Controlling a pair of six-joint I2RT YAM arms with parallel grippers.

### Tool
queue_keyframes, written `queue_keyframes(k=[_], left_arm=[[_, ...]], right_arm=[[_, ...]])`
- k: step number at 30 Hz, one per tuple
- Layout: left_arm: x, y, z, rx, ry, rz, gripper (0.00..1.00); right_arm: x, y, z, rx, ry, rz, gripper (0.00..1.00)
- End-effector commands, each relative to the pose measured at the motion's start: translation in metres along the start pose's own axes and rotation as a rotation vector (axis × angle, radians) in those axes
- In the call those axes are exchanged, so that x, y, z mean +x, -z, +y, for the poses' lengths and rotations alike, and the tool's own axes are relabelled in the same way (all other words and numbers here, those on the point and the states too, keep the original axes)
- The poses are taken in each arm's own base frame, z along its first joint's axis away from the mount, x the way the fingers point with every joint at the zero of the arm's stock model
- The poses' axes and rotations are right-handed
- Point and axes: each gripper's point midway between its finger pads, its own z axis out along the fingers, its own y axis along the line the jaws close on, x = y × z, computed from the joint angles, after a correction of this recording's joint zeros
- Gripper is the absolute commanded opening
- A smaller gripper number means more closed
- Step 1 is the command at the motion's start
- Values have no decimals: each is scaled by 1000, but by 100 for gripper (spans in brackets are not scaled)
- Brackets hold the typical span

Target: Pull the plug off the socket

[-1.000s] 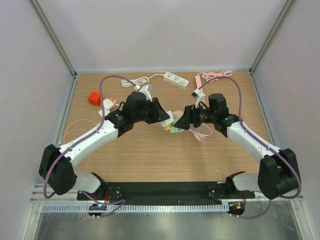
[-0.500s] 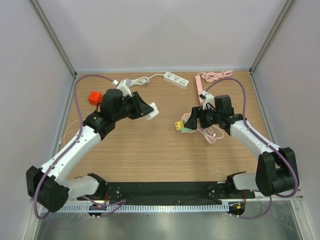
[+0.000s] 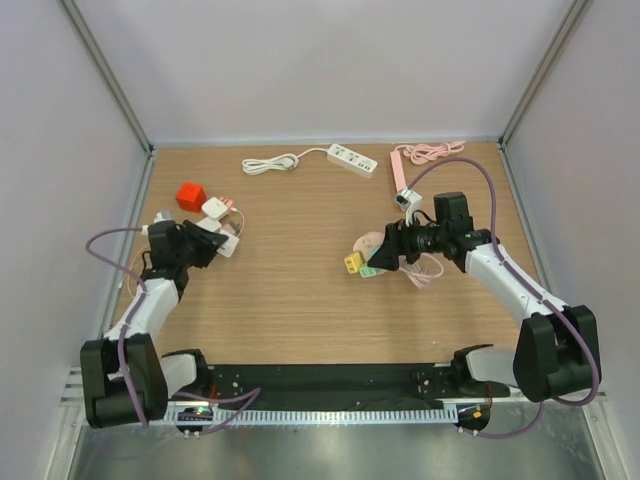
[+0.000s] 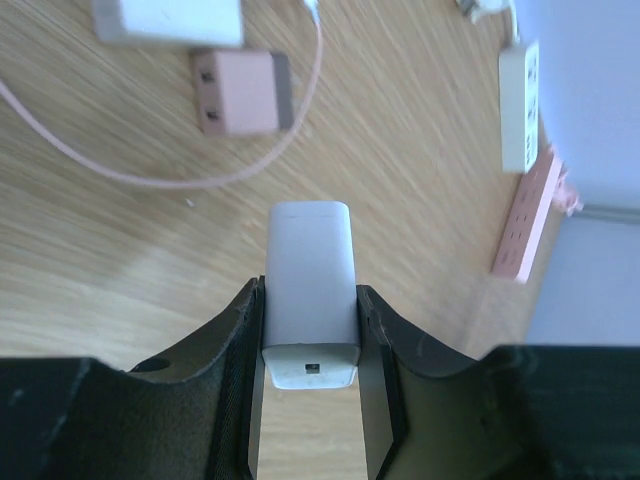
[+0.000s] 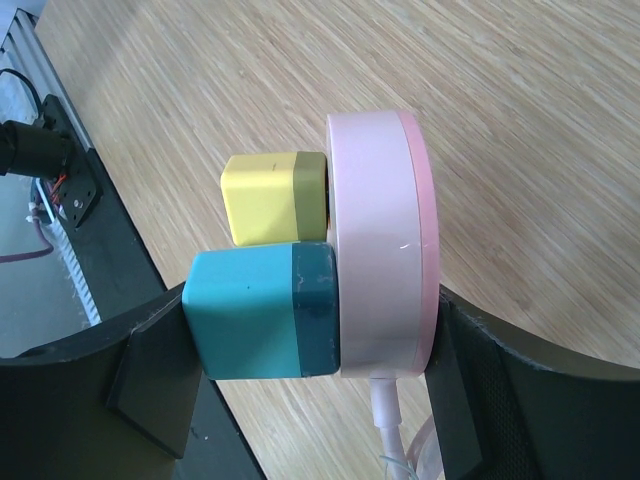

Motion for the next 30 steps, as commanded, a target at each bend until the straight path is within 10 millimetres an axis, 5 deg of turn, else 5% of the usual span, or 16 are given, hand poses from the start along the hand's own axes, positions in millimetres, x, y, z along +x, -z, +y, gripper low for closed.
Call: queue_keyframes(k=[1, 4, 11, 15, 19, 30], left_arm=[[-44, -10, -21, 161, 107, -80, 0], [-58, -19, -3, 119, 129, -79, 0], [-57, -46, 31, 47, 213, -7, 7], [-60, -50, 42, 0, 214, -11, 24], [-61, -47, 52, -64, 206, -20, 52], [-83, -22, 43, -110, 119, -101, 75]], right_arm=[[-39, 13, 20, -56, 124, -104, 1], [-39, 13, 22, -65, 125, -104, 1], [-39, 14, 25, -76, 128, -103, 1], [-39, 13, 23, -76, 124, -101, 1], [-38, 12, 24, -79, 121, -97, 1], [-39, 12, 23, -77, 122, -97, 1]])
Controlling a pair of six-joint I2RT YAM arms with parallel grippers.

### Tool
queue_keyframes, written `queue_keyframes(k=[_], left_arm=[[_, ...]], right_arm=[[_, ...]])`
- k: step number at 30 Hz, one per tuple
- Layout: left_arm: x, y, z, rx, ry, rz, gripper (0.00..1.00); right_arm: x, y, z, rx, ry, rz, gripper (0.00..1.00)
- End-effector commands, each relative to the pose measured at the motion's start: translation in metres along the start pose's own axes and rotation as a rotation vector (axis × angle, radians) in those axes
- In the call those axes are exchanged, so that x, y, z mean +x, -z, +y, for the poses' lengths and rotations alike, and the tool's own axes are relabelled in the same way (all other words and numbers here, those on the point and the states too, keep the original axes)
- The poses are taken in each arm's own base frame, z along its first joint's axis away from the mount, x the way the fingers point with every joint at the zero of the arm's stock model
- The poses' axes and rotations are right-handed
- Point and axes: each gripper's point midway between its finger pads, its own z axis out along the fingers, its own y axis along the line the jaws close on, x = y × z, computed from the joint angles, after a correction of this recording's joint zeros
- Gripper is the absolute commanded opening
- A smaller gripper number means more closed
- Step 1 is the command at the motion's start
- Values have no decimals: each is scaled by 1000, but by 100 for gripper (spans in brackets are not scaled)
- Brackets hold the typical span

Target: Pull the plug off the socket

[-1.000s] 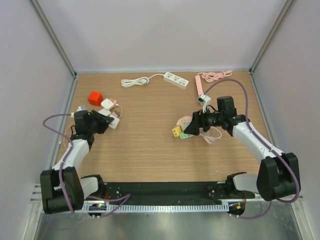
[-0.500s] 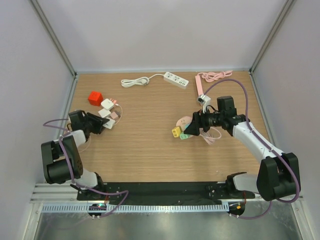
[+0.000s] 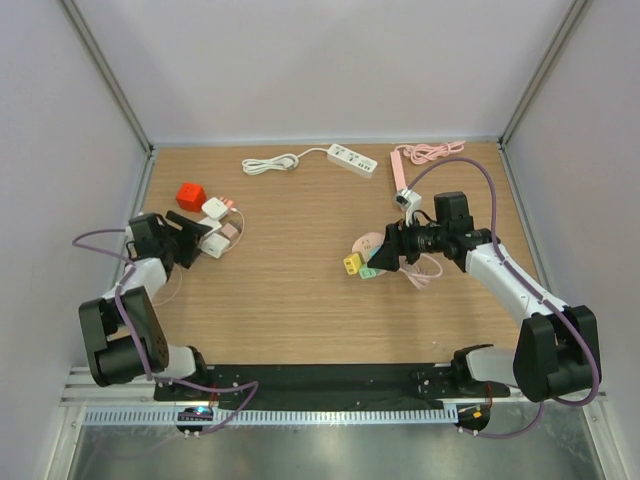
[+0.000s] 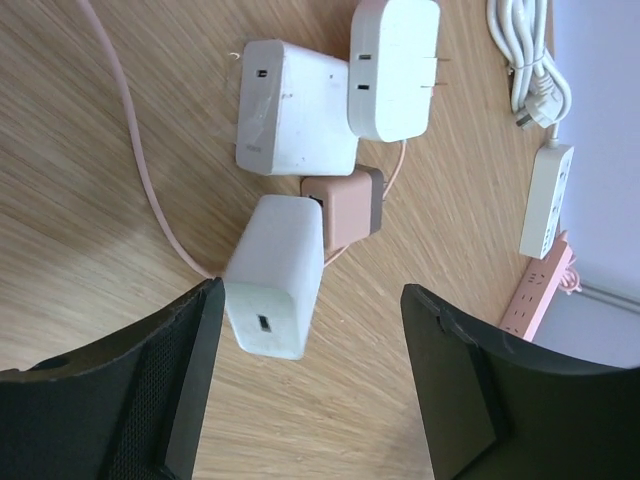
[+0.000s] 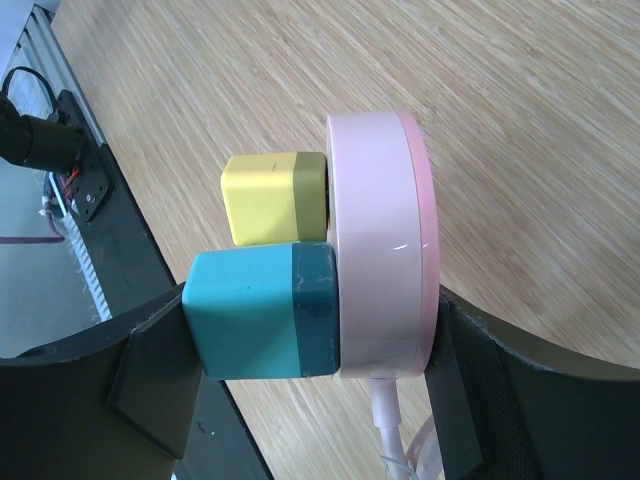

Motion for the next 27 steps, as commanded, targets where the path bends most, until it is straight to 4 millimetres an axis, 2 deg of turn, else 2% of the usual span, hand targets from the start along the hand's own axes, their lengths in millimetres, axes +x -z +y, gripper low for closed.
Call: queue_keyframes(k=[1, 2, 3, 7, 10, 11, 12, 15, 19, 20, 21, 23, 24, 25, 27], left_arm=[[-22, 16, -16, 12, -61, -71, 75], [-24, 21, -20, 19, -69, -86, 75], [-24, 23, -20, 15, -71, -88, 80], [-24, 32, -26, 30, -84, -96, 80], [-21, 41, -39, 85, -103, -86, 81], [-19, 44, -44, 109, -116, -79, 84], [-18, 48, -52, 143, -131, -76, 91], [1, 58, -76, 251, -181, -4, 93], [42, 72, -106, 382, -265, 103, 93], [65, 75, -114, 411, -300, 154, 93], [76, 77, -121, 436, -321, 174, 93], [113, 86, -139, 502, -386, 237, 93], [123, 88, -143, 511, -390, 252, 94], [143, 92, -150, 531, -416, 283, 93], [164, 96, -158, 551, -428, 303, 93]], right_arm=[[-39, 11, 17, -45, 120, -98, 1], [-39, 11, 17, -45, 120, -98, 1], [-39, 11, 17, -45, 120, -98, 1], [-39, 12, 19, -48, 122, -100, 1], [-39, 12, 20, -51, 126, -101, 1], [-39, 13, 21, -57, 129, -102, 1], [-39, 13, 22, -60, 129, -102, 1], [-39, 12, 23, -77, 123, -99, 1], [-37, 11, 23, -84, 121, -94, 1], [-38, 11, 23, -86, 122, -95, 1], [-36, 10, 23, -87, 117, -91, 1], [-36, 10, 22, -86, 118, -89, 1], [-36, 10, 22, -87, 118, -89, 1], [-36, 10, 22, -86, 119, -89, 1], [-35, 10, 21, -84, 119, -87, 1]])
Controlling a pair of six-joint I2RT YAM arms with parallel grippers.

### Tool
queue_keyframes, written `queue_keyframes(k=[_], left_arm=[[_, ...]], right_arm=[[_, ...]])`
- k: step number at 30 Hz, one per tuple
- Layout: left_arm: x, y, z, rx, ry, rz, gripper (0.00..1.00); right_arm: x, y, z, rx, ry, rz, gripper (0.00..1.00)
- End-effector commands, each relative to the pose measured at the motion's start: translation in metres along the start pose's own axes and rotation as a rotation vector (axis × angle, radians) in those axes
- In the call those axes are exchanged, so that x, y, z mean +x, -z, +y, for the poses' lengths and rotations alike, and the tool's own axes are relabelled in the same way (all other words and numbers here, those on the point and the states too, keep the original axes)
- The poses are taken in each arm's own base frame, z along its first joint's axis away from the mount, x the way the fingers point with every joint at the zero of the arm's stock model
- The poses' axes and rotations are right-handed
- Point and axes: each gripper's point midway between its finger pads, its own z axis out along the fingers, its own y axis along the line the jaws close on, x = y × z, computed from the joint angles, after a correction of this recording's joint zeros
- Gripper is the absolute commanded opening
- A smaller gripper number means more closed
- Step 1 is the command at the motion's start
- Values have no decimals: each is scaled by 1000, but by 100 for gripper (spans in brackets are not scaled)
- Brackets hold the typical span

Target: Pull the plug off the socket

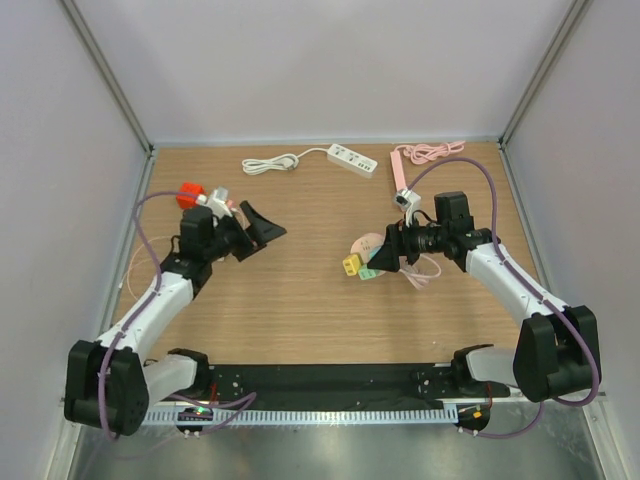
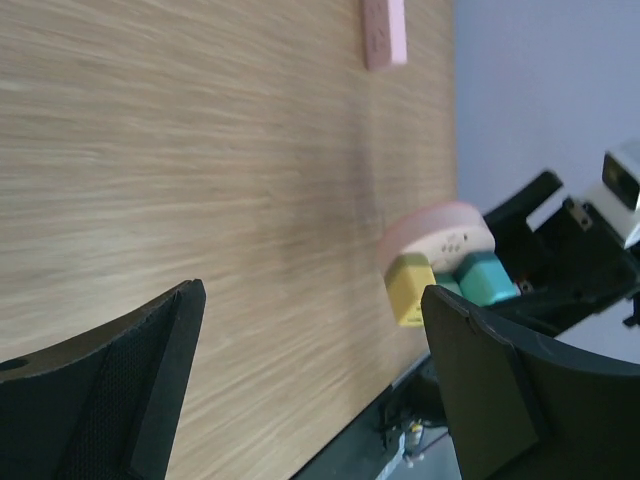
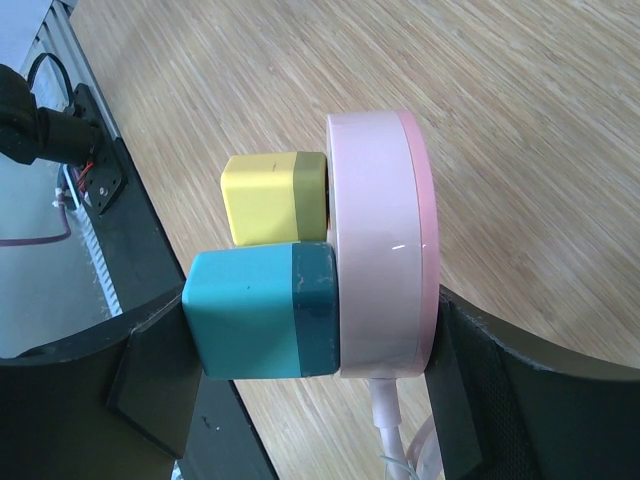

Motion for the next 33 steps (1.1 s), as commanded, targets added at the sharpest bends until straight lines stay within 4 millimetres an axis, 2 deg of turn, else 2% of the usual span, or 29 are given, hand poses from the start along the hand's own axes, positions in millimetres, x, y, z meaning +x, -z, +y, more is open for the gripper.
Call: queue_keyframes(k=[1, 4, 5, 7, 9, 11, 12, 14, 15, 22, 26, 28, 29, 31, 33], left_arm=[[22, -8, -49, 113, -67, 18, 93], [40, -21, -66, 128, -80, 37, 93], [60, -25, -79, 154, -100, 80, 93], [70, -32, -90, 153, -117, 88, 93], [92, -41, -95, 145, -137, 131, 91], [100, -46, -103, 139, -149, 139, 89], [113, -52, -102, 120, -162, 160, 89], [119, -58, -105, 93, -174, 170, 85], [129, -64, -103, 73, -182, 193, 84], [145, -87, -104, -8, -205, 203, 73], [151, -96, -93, -121, -246, 198, 57], [148, -100, -97, -154, -280, 178, 51], [153, -101, -89, -193, -296, 189, 48], [157, -103, -89, -220, -331, 180, 43], [159, -106, -89, -240, -358, 181, 26]], right_arm=[[-35, 8, 16, -49, 115, -86, 1], [-35, 9, 16, -50, 115, -86, 1], [-35, 8, 16, -52, 116, -85, 1], [-34, 8, 16, -53, 116, -85, 1], [-35, 8, 16, -52, 118, -86, 1], [-35, 8, 16, -51, 116, -86, 1], [-35, 8, 15, -51, 116, -86, 1], [-35, 8, 16, -54, 117, -86, 1], [-34, 8, 16, -56, 113, -84, 1], [-35, 8, 16, -53, 113, -84, 1], [-36, 8, 14, -47, 112, -86, 1], [-35, 8, 15, -47, 111, -85, 1], [-36, 8, 14, -44, 111, -85, 1], [-35, 8, 12, -32, 104, -84, 1], [-37, 7, 10, -16, 103, -90, 1]])
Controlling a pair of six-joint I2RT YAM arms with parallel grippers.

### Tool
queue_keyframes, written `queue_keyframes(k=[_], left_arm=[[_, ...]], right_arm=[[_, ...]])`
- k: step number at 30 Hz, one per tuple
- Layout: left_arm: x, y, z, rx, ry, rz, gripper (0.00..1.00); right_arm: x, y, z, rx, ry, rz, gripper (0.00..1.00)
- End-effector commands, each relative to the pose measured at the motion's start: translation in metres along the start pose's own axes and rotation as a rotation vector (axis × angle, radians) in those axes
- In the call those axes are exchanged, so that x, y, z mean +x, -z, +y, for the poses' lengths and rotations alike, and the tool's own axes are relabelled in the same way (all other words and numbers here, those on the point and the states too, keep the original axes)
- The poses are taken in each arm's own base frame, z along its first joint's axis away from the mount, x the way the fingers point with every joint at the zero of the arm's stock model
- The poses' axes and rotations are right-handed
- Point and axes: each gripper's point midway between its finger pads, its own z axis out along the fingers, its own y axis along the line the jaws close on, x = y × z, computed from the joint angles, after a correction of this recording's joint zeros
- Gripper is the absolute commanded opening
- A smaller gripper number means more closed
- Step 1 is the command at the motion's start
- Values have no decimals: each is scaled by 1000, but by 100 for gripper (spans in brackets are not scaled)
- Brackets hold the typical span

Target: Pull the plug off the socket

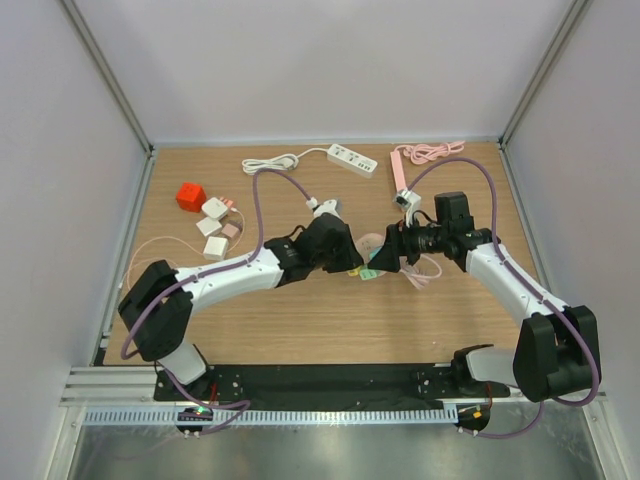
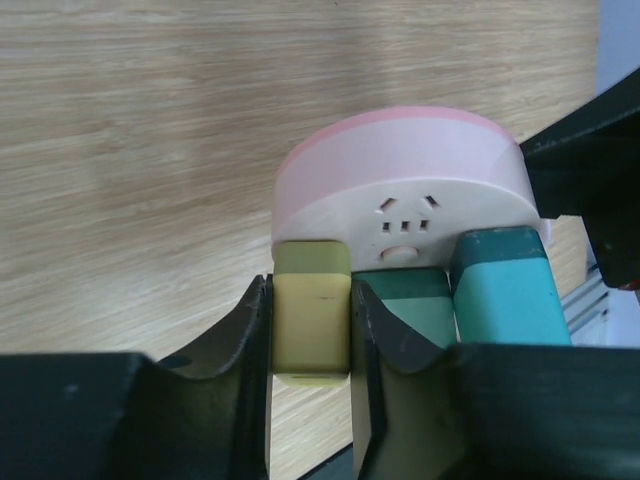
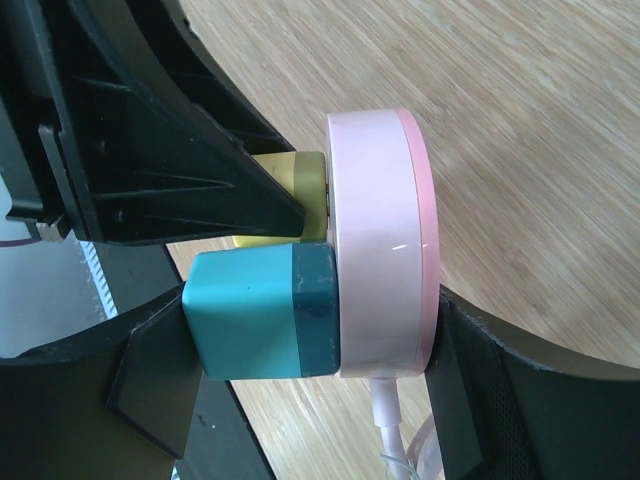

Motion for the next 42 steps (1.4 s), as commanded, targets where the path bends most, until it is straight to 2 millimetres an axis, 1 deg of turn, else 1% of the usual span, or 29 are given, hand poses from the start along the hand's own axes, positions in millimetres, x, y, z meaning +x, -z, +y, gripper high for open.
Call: queue_keyframes(k=[1, 3, 4, 6, 7, 8, 9, 10, 12, 13, 16, 17, 19, 22, 27, 29, 33, 39, 41, 42], left_arm=[[-5, -1, 7, -94, -73, -36, 0], [-7, 0, 2, -88, -83, -39, 0], [-7, 2, 3, -98, -88, -41, 0], [-13, 9, -3, -83, -91, -56, 0], [-15, 13, -4, -79, -90, -59, 0], [-17, 17, -7, -69, -87, -63, 0], [-21, 23, -13, -53, -81, -72, 0], [-20, 27, -14, -51, -80, -58, 0], [-21, 33, -19, -42, -88, -46, 0], [-23, 39, -23, -28, -93, -41, 0], [-22, 46, -28, 8, -132, -26, 0], [-21, 51, -34, 49, -150, -8, 0], [-18, 54, -34, 92, -195, 6, 0], [-14, 66, -42, 203, -222, 52, 0], [-11, 78, -36, 263, -235, 93, 0], [-9, 81, -37, 293, -234, 114, 0], [-8, 84, -33, 305, -195, 118, 0], [-19, 83, -27, 237, -66, 62, 0], [-20, 82, -22, 201, -58, 65, 0], [-15, 82, -14, 160, -56, 83, 0]], right_arm=[[-37, 8, 7, 5, 90, -95, 1], [-40, 9, 0, 53, 89, -109, 1], [-39, 10, -5, 89, 85, -113, 1], [-48, 19, -23, 222, 84, -158, 1], [-47, 21, -29, 265, 79, -166, 1], [-51, 27, -37, 336, 67, -191, 1], [-55, 30, -40, 364, 67, -212, 1], [-54, 32, -43, 387, 59, -219, 1], [-58, 38, -49, 443, 57, -246, 1], [-58, 40, -51, 457, 59, -250, 1], [-57, 38, -50, 447, 61, -246, 1], [-58, 38, -49, 440, 65, -244, 1], [-57, 37, -48, 431, 73, -238, 1], [-56, 38, -49, 438, 78, -234, 1], [-57, 38, -47, 432, 95, -240, 1], [-55, 37, -47, 424, 94, -234, 1], [-55, 35, -46, 415, 94, -230, 1], [-58, 42, -54, 477, 92, -253, 1], [-58, 44, -58, 503, 85, -256, 1], [-59, 45, -59, 513, 84, -260, 1]])
